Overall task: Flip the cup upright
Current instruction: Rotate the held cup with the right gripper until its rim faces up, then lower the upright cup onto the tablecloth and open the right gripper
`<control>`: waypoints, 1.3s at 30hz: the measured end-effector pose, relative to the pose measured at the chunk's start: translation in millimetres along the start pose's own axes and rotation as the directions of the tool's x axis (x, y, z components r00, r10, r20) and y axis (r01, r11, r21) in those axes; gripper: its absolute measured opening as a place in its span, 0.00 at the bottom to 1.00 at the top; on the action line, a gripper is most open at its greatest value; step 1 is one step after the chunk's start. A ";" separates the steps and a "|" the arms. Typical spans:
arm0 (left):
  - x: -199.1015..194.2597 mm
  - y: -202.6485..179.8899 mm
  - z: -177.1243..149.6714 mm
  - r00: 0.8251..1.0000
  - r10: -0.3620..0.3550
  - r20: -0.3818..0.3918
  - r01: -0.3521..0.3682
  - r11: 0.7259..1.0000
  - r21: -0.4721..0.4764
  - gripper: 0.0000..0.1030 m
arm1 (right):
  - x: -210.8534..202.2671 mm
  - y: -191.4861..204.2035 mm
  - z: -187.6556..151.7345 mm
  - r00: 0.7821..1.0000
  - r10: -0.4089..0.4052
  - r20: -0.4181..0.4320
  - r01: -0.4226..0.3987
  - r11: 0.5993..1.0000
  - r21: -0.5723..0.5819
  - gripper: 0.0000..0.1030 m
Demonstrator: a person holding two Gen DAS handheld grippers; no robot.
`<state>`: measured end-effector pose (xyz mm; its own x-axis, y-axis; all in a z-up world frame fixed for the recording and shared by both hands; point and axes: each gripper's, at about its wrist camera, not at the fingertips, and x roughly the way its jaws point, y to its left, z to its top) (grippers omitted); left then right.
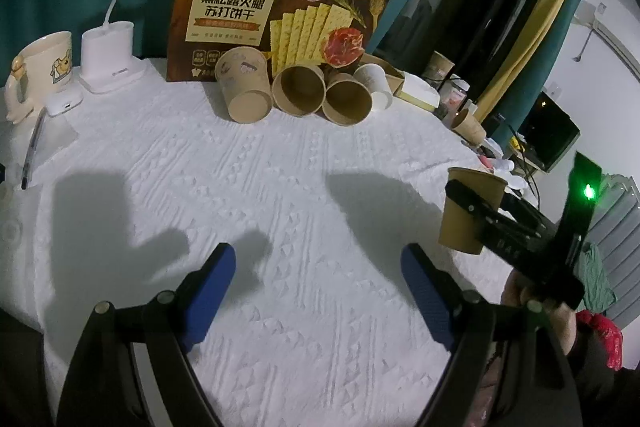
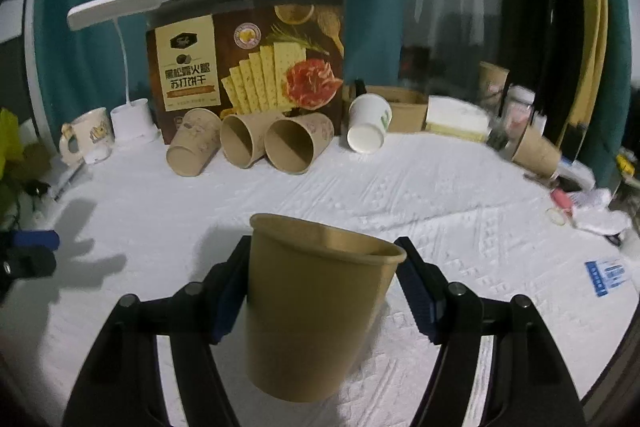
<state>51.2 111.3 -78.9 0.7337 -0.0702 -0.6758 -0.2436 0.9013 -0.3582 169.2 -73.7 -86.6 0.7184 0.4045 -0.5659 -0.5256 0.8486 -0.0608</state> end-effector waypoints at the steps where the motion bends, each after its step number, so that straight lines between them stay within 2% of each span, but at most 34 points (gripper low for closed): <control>1: 0.6 0.8 -0.4 1.000 0.000 -0.003 0.000 1.000 0.000 0.82 | -1.5 2.4 -3.7 1.000 -0.012 0.007 0.012 1.000 -0.017 0.65; 6: 0.7 -5.7 -4.6 1.000 0.019 -0.004 -0.018 0.999 0.049 0.82 | -5.0 11.3 -22.7 1.000 -0.013 0.009 0.013 0.999 -0.041 0.65; 8: -0.8 -9.5 -6.7 1.000 0.021 0.001 -0.021 0.997 0.071 0.82 | -11.9 16.1 -27.5 0.999 -0.029 0.036 0.031 0.998 -0.060 0.65; 15: -1.2 -14.2 -14.3 1.000 0.012 -0.016 -0.011 0.996 0.093 0.82 | -29.1 21.8 -43.6 0.998 -0.033 0.054 0.036 0.998 -0.060 0.65; 28: -12.1 -23.9 -31.0 1.000 0.004 -0.010 -0.003 0.995 0.100 0.82 | -48.0 18.6 -72.2 0.999 -0.030 0.014 0.030 0.999 -0.009 0.66; 39: -19.4 -38.6 -49.0 1.000 0.016 -0.017 -0.013 0.990 0.143 0.82 | -81.0 9.5 -96.4 0.999 -0.014 -0.032 0.016 0.998 0.063 0.68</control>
<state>15.3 56.9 -83.5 0.7192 -0.0633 -0.6919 -0.1601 0.9539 -0.2537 62.2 -131.3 -120.6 0.7106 0.3813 -0.5914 -0.4841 0.8748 -0.0177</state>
